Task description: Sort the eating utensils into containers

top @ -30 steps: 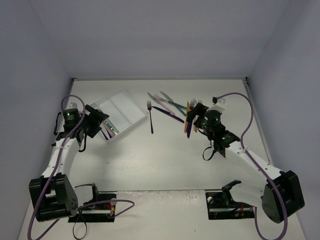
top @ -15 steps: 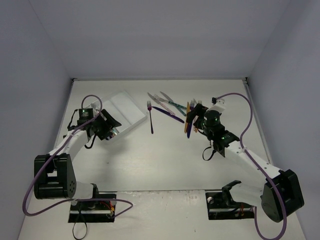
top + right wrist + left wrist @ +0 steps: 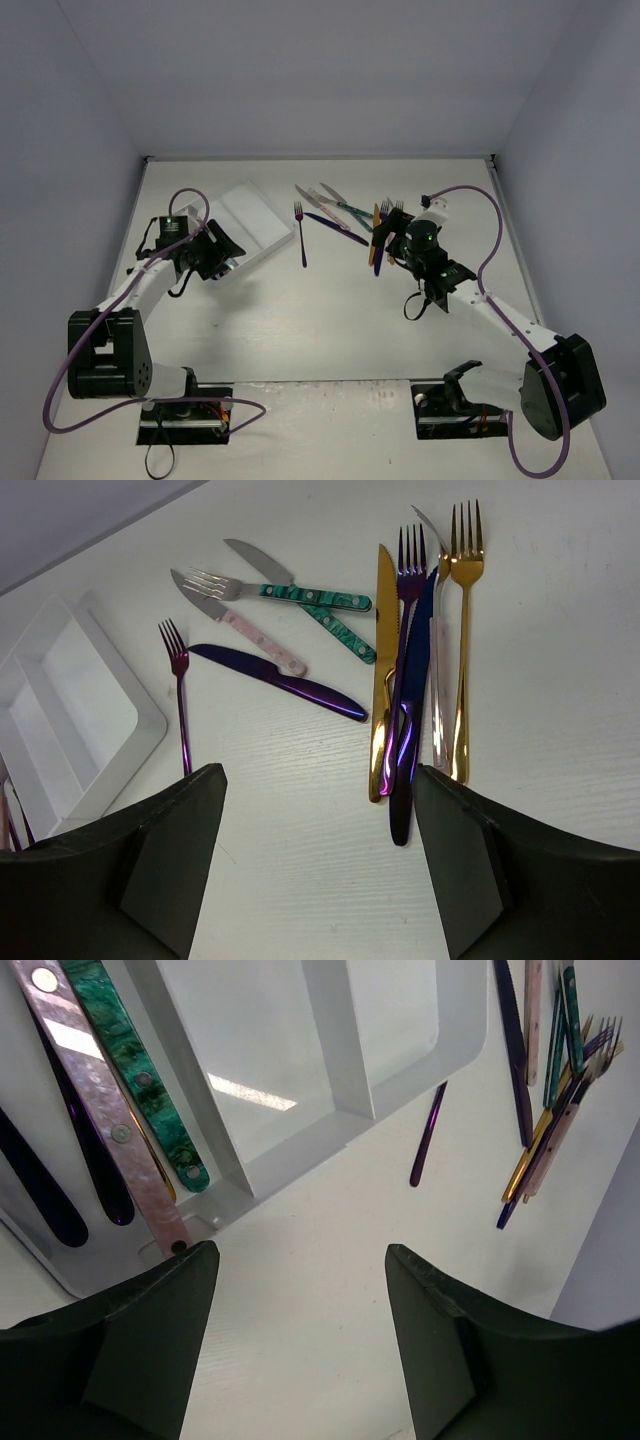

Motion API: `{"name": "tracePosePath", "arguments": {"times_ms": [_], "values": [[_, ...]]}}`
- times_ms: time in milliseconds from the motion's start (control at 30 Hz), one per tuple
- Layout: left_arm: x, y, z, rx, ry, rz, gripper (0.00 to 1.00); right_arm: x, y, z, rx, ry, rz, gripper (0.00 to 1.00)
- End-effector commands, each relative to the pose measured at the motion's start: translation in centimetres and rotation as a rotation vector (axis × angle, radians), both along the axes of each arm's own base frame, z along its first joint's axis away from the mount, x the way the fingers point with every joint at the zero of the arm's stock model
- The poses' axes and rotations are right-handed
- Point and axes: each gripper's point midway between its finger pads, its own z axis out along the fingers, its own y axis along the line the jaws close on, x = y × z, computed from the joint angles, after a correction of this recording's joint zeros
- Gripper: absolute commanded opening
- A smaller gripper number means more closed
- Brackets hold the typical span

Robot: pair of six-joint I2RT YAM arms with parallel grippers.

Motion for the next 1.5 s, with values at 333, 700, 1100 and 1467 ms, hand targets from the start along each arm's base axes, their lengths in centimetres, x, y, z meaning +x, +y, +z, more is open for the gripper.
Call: {"name": "tracePosePath", "arguments": {"times_ms": [333, 700, 1100, 1467], "values": [[0.1, -0.4, 1.6, 0.043, -0.050, -0.104, 0.62, 0.7, 0.1, 1.4, 0.014, -0.046, -0.002, 0.73], [1.2, 0.5, 1.2, 0.094, -0.031, -0.085, 0.62, 0.6, 0.0, 1.2, 0.013, -0.042, -0.005, 0.73], [1.1, 2.2, 0.0, 0.176, 0.031, -0.041, 0.62, 0.6, 0.0, 1.0, 0.012, -0.039, -0.003, 0.73], [2.8, 2.9, 2.5, 0.235, -0.058, -0.017, 0.62, 0.6, 0.1, 1.0, 0.008, -0.038, 0.001, 0.73]]}}
